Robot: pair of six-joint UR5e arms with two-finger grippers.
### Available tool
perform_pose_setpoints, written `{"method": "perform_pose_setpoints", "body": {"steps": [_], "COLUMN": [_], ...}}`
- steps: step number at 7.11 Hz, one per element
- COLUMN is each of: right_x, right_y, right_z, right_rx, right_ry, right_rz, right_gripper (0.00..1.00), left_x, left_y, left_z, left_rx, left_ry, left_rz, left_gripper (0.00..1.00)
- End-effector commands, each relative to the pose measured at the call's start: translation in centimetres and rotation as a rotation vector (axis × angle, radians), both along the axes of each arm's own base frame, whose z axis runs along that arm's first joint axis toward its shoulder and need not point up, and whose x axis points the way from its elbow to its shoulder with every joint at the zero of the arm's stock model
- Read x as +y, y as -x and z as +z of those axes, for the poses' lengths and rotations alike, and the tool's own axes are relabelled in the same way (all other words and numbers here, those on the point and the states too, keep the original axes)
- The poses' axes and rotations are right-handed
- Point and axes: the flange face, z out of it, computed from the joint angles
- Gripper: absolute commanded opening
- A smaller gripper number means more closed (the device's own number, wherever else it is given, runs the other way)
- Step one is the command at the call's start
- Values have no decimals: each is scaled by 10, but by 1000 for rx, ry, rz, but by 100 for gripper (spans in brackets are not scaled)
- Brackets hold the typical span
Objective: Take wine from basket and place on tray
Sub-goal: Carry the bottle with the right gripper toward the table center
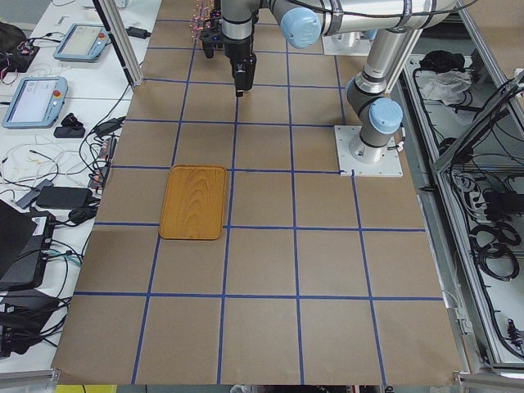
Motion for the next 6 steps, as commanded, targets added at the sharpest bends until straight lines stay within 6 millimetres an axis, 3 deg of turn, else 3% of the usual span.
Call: {"method": "perform_pose_setpoints", "body": {"steps": [1, 6], "right_x": [1, 19], "right_y": [0, -17], "right_z": [-7, -12], "right_rx": [8, -3], "right_ry": [-18, -42], "right_rz": [13, 49], "right_gripper": [6, 6], "left_x": [0, 0], "left_y": [0, 0], "left_z": [0, -2], "left_rx": [-5, -2], "left_ry": [-2, -6], "left_rz": [1, 1], "left_gripper": [100, 100]}}
